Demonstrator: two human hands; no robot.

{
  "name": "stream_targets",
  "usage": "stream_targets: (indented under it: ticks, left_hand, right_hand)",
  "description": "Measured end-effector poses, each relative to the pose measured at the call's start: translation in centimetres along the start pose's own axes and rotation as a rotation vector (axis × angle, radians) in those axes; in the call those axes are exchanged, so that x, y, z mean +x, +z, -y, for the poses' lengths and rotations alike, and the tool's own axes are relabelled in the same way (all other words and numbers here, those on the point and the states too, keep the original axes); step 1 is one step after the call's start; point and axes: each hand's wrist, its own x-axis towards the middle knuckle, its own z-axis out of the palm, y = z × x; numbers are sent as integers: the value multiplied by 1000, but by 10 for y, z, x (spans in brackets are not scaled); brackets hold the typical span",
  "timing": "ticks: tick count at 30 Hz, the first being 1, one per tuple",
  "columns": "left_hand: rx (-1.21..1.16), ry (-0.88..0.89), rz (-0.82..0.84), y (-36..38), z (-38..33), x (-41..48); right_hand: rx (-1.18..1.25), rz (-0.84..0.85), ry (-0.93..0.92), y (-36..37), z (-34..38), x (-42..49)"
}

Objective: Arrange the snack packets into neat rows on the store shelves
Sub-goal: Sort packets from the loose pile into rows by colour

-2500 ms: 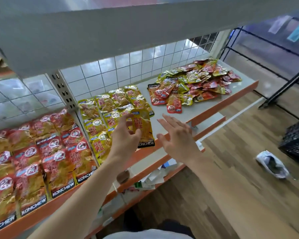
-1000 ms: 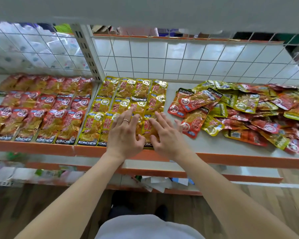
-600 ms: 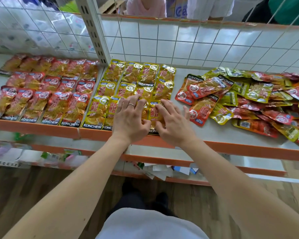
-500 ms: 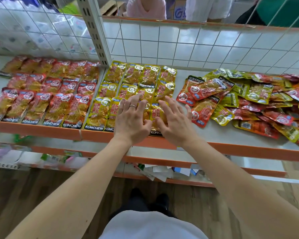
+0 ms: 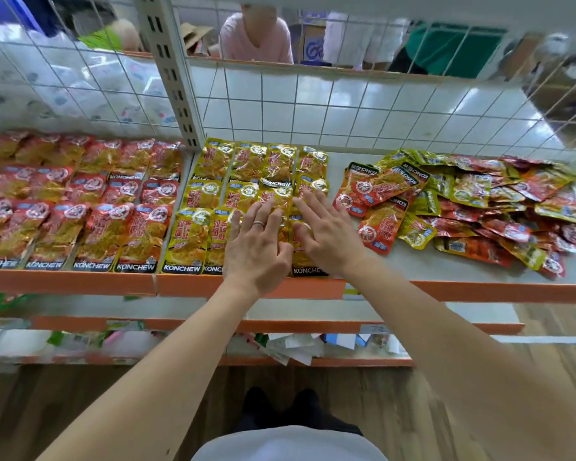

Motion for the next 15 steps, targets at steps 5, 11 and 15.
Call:
stream_targets:
  ticks: [5, 11, 15]
  left_hand:
    - [-46, 104, -199, 6, 2, -5]
    - [-57, 231, -245, 3, -22, 3]
    - [-43, 285, -150, 5, -65, 20]
  right_hand:
    - [54, -162, 77, -18, -11, -33]
    - [44, -233, 243, -49, -56, -97]
    - [30, -238, 329, -62, -80, -113]
